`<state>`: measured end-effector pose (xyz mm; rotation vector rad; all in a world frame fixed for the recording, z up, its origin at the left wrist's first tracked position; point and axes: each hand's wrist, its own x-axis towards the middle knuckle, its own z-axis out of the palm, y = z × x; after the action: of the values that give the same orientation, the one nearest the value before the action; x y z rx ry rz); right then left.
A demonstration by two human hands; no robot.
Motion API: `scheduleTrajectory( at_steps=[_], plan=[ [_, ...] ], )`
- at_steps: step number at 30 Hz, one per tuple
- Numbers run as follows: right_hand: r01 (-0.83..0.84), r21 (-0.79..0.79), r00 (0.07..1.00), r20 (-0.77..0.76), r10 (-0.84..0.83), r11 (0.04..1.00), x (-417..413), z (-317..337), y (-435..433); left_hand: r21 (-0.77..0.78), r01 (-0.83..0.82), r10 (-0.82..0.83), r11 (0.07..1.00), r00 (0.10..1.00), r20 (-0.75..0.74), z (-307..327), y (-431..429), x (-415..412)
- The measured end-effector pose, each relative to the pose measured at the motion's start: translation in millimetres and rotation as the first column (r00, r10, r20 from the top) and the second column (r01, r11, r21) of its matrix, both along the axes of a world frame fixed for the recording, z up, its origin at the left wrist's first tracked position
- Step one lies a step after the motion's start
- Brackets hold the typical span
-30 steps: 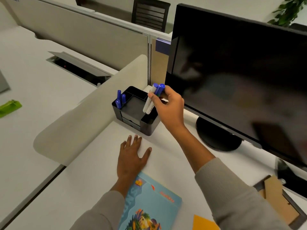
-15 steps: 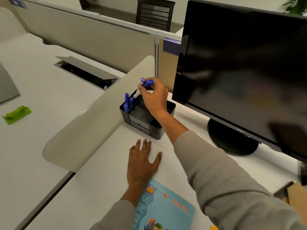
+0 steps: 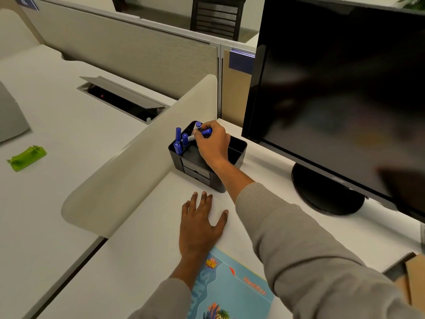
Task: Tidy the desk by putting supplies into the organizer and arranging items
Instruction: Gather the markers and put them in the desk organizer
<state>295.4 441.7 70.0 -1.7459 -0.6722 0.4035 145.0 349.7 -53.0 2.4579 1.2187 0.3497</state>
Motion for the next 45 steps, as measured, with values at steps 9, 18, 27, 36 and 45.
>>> scheduleTrajectory(
  at_steps=[9, 18, 27, 36, 45],
  plan=[
    [-0.066, -0.009, 0.996, -0.060, 0.066, 0.998, -4, -5, -6, 0.008, 0.001, -0.002, 1.000, 1.000, 0.006, 1, 0, 0],
    [-0.159, 0.123, 0.979, -0.110, 0.173, 0.980, -7, -3, -19, 0.016, -0.004, 0.004, 1.000, 1.000, 0.001, 2, -1, 0],
    [0.027, 0.179, 1.000, -0.013, -0.025, 0.983, -4, -13, -95, 0.011, -0.005, 0.005, 1.000, 1.000, -0.011, 2, 0, 0],
    [0.115, 0.106, 0.993, -0.041, -0.111, 0.988, 11, -11, -227, -0.077, 0.016, -0.009, 0.997, 0.996, 0.086, 9, -4, -4],
    [0.218, -0.104, 0.968, -0.101, -0.228, 0.970, 6, -25, -371, -0.242, 0.088, -0.090, 0.966, 0.996, 0.004, 16, 11, -6]
  ],
)
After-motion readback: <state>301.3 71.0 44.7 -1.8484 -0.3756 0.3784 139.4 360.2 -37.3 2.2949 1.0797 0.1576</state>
